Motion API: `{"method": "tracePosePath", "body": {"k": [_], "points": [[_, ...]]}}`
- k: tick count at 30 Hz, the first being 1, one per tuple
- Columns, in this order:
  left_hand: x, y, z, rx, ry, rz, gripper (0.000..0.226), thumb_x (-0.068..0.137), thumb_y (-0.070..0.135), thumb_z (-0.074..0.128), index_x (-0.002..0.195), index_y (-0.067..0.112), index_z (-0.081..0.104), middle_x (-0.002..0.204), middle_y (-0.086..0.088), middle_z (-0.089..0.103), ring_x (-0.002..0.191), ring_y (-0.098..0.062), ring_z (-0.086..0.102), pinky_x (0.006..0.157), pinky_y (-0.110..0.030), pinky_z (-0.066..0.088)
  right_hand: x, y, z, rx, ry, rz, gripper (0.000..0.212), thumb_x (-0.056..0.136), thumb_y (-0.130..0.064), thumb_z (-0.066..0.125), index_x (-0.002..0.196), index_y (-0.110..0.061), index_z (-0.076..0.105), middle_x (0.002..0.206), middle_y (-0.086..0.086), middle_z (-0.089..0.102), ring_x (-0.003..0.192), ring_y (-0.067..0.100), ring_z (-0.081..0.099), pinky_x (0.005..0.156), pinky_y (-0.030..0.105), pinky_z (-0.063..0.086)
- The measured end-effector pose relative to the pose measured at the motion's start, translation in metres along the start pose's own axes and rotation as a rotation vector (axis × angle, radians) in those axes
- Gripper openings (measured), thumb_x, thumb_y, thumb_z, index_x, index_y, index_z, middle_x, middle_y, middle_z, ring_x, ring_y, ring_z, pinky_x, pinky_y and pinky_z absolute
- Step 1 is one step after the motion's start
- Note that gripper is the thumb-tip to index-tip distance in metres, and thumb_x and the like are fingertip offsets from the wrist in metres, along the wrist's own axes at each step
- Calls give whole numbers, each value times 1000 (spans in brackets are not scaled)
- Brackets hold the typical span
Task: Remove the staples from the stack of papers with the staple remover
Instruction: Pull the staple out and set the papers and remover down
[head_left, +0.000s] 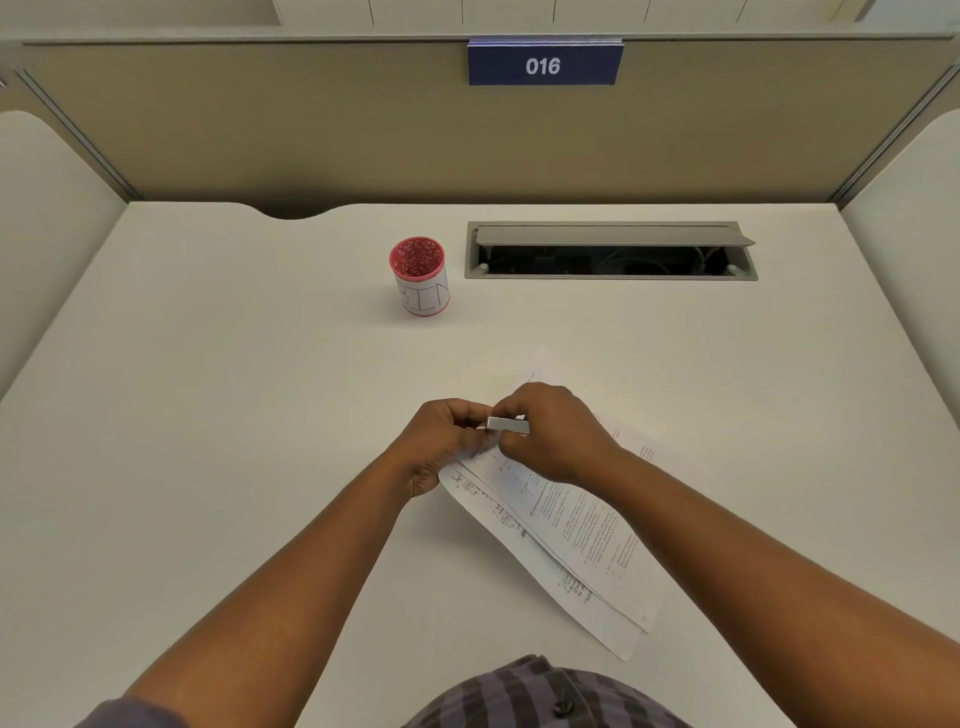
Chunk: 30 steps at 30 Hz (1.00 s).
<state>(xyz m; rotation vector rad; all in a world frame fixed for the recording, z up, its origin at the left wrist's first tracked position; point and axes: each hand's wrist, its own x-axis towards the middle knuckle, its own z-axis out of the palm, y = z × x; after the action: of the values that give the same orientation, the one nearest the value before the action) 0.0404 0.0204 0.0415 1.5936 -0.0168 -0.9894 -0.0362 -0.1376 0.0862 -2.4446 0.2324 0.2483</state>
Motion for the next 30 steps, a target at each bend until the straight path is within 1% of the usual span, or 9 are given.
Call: {"method": "tracePosePath", "body": {"k": [2,5,7,10,13,16,19,22,30], "points": [[0,-2,0,-1,-11,0,25,85,-5,75,107,8,80,95,-13,80,78,-30,76,69,-36,62,2,-5,-3,-78,-18,1,21,86,-23,65,102,-24,78,99,-1,69,90,21,63,76,39,55],[-1,-4,1,-4,-5,-3,24,86,-5,75,106,7,79,98,-15,80,79,-31,76,67,-35,62,3,-8,-5,-143,-38,4,21,86,-26,63,103,-27,75,95,-5,71,84,21,62,67,33,51],[-1,-4,1,-11,-5,-6,21,87,-3,75,105,8,79,97,-15,81,78,-30,77,67,-34,62,2,-8,-7,-152,-26,7,26,86,-28,64,112,-28,71,102,-7,70,88,19,62,73,34,53],[-2,-4,0,-25,-10,-7,20,87,-1,76,106,5,79,100,-17,80,81,-31,77,68,-35,62,2,-8,-11,-121,-18,13,23,85,-26,66,108,-26,70,104,-5,72,90,19,64,79,36,57],[-1,-5,0,-55,-15,-13,22,86,0,77,108,3,77,103,-20,79,84,-32,77,71,-36,62,1,-4,-15,0,-12,43,21,86,-23,70,106,-20,73,101,-4,73,90,15,66,78,31,56],[1,-6,-1,-83,-13,-22,22,87,-2,76,107,4,77,104,-21,79,88,-33,76,78,-40,63,0,6,-18,215,-15,116,18,84,-21,75,102,-19,74,96,-6,72,86,11,67,70,22,50],[3,-7,-2,-65,-2,-22,21,88,-4,74,98,13,81,100,-17,80,85,-32,75,83,-43,62,-2,20,-18,376,-35,181,14,82,-15,76,95,-20,74,94,-3,73,83,12,66,67,24,49],[4,-7,-2,-66,6,-24,25,88,-6,73,90,18,83,96,-15,80,82,-30,74,84,-44,61,-4,31,-18,493,-57,226,22,81,-5,72,99,-19,73,101,-3,74,81,12,67,67,26,52],[2,-3,-1,-64,11,-26,23,88,-6,72,96,14,80,96,-14,80,81,-29,76,73,-38,62,-10,50,-12,636,-89,230,38,82,8,67,108,-19,72,111,-3,71,82,10,66,70,23,52]]}}
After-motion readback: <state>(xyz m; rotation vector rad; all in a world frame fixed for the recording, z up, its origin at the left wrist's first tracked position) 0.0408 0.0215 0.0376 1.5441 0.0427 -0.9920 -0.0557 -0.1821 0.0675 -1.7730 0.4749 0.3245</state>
